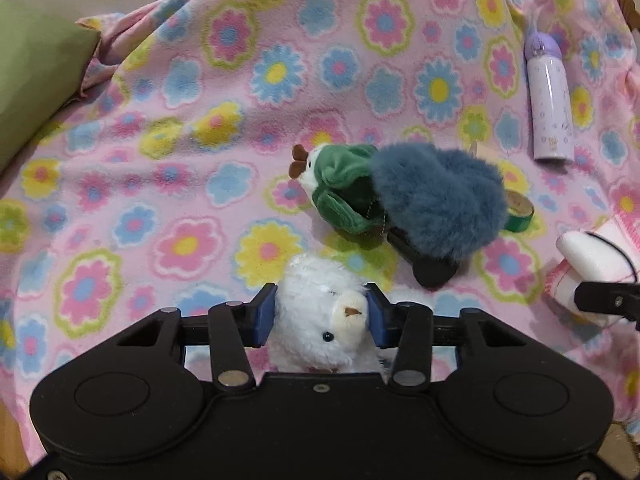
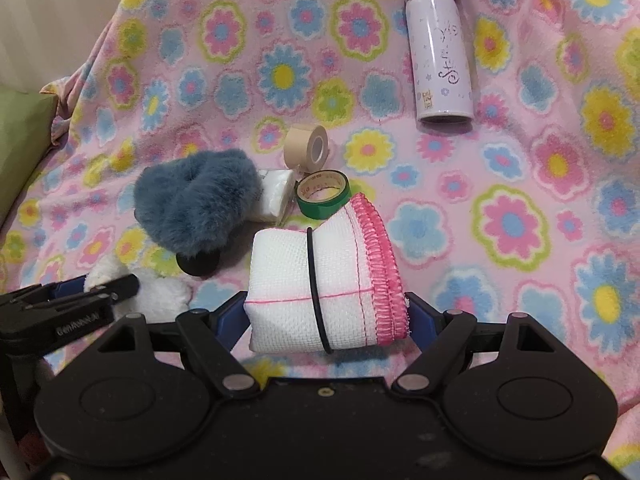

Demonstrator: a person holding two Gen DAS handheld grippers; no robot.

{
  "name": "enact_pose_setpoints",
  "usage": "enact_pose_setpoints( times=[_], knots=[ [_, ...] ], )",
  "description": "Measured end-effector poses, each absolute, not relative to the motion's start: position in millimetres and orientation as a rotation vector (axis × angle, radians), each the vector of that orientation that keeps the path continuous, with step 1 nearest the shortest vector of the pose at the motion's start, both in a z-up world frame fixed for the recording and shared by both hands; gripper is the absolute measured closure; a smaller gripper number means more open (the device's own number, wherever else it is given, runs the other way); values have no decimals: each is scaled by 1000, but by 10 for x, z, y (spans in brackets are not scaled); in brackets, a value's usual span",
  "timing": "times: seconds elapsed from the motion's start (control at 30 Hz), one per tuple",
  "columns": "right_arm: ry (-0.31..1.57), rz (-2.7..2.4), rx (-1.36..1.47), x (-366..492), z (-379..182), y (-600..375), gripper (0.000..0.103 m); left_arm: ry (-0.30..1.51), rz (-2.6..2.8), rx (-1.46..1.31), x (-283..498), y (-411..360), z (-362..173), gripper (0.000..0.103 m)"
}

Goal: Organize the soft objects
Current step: 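Lift the white lamb with the left gripper while the right gripper lifts the towel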

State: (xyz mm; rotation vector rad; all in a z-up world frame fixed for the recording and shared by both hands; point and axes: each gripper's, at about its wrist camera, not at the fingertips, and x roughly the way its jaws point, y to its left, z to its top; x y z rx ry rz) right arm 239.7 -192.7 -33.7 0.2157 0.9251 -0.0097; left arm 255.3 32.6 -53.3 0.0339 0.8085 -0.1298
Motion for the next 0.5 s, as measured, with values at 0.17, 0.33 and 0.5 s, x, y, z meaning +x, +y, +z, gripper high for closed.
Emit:
enact_pose_setpoints(
  times=[0.17, 0.33, 0.5],
  knots=[
    [923, -9, 224, 2351, -311, -1938, 23, 831, -92, -17, 2594, 426, -556, 57],
    [920, -1, 208, 2301, -284, -1921, 23, 823, -206, 108, 2851, 355, -536, 57],
    [912, -6, 220, 2281, -262, -1960, 23, 780, -259, 343, 3042, 208, -458, 51]
  ],
)
